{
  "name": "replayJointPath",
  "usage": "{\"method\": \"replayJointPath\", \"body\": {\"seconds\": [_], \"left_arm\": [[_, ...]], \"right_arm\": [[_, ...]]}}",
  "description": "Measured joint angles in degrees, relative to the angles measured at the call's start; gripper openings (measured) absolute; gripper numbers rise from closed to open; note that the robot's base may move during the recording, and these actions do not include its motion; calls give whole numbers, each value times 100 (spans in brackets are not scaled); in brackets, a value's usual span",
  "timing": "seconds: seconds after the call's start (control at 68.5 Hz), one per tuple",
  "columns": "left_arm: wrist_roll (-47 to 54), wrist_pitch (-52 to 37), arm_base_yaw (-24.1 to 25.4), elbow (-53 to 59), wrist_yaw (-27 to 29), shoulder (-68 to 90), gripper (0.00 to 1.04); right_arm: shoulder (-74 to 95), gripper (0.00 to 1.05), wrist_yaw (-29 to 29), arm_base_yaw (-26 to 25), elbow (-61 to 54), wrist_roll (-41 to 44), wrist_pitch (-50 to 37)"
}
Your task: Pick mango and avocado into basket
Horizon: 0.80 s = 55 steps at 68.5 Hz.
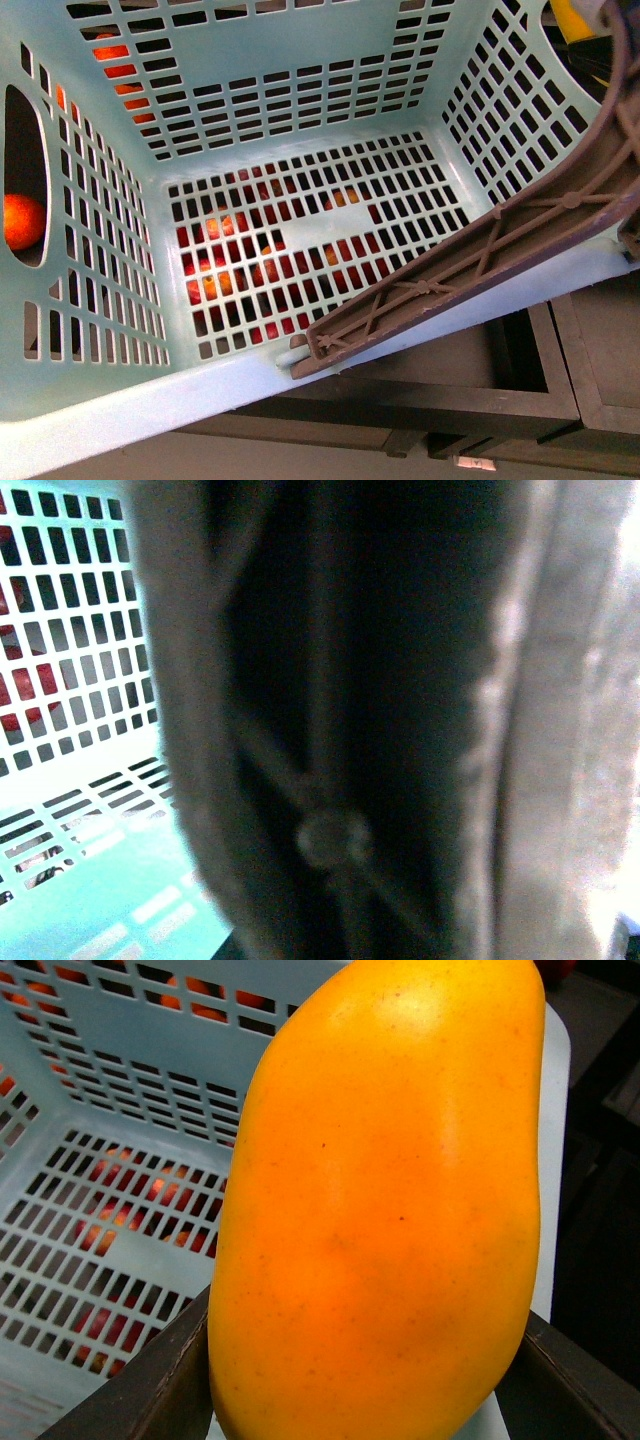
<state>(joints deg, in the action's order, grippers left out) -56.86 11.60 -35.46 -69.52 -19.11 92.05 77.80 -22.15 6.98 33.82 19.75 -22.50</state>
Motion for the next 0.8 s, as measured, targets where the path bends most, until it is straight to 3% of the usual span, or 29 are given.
{"method": "replayJointPath", "body": {"seconds": [0.219, 0.409, 0.613, 0.686, 0.803], "left_arm": [[2, 0, 0, 0, 7, 0, 13], [-28, 2, 2, 2, 2, 22, 13], [9, 2, 2, 2, 26, 24, 13], [2, 2, 7, 2, 26, 24, 13], [4, -2, -11, 0, -15, 24, 13]], "right_arm": [[-144, 98, 127, -22, 2, -693, -142], [-839, 96, 422, -315, -35, -1222, -271], [-1755, 96, 1543, -809, -103, -1707, 127], [-1853, 87, 2041, -785, -332, -1814, -417], [-2055, 70, 2173, -732, -885, -1878, -977]]}}
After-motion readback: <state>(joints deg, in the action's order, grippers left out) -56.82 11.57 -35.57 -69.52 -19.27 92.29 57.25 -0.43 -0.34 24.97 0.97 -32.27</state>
